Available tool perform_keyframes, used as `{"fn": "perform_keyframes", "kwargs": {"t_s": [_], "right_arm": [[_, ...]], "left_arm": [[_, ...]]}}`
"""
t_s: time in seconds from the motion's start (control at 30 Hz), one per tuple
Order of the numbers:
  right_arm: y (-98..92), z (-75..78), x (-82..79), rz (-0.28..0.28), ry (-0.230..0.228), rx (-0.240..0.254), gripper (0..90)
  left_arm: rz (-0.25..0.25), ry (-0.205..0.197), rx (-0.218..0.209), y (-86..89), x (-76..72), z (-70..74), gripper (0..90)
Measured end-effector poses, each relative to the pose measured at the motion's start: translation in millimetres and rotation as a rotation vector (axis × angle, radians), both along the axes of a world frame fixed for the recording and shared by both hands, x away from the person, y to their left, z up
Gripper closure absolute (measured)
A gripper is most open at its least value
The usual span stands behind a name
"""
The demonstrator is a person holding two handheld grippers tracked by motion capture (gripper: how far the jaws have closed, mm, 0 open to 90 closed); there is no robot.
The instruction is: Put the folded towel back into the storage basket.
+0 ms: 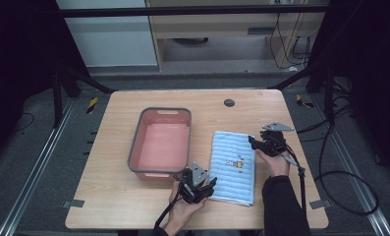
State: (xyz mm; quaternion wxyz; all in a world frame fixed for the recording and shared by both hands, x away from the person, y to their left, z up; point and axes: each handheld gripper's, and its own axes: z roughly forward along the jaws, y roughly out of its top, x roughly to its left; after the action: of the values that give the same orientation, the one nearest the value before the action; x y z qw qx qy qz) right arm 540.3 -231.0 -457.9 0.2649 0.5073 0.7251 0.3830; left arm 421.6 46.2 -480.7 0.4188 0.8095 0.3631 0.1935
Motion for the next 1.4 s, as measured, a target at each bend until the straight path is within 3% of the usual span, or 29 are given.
{"fn": "perform_keyframes", "kwargs": {"t_s": [0.1, 0.4, 0.43, 0.73, 1.0, 1.13, 1.3, 1.4], "right_arm": [[2.0, -6.3, 1.8, 0.004, 0.001, 0.004, 46.6], [-1.2, -22.9, 5.1, -0.008, 0.069, 0.012, 48.3], [0.5, -27.2, 6.3, 0.001, 0.084, -0.008, 48.6], [8.2, -37.4, 8.1, 0.022, 0.136, -0.031, 49.0], [4.2, -42.7, 7.5, 0.01, 0.163, 0.02, 51.4], [2.6, -43.8, 7.1, 0.013, 0.161, 0.035, 57.1], [4.3, -43.4, 6.4, 0.029, 0.18, 0.075, 74.3], [4.7, -43.3, 6.2, 0.034, 0.179, 0.08, 77.6]], "left_arm": [[0.005, 0.012, 0.007, -0.5, 0.9, -4.5, 56.2], [0.012, 0.044, 0.016, -1.7, 3.0, -16.1, 58.0], [0.013, 0.048, 0.017, -2.0, 3.0, -17.2, 59.3], [0.024, 0.082, 0.01, -3.9, 4.5, -22.6, 63.0], [0.022, 0.099, 0.004, -6.5, 4.8, -24.3, 70.1], [0.025, 0.102, 0.004, -8.5, 4.4, -24.2, 74.9], [0.02, 0.102, 0.018, -10.0, 4.9, -23.0, 81.4], [0.023, 0.111, 0.005, -10.0, 5.3, -23.0, 83.1]]}}
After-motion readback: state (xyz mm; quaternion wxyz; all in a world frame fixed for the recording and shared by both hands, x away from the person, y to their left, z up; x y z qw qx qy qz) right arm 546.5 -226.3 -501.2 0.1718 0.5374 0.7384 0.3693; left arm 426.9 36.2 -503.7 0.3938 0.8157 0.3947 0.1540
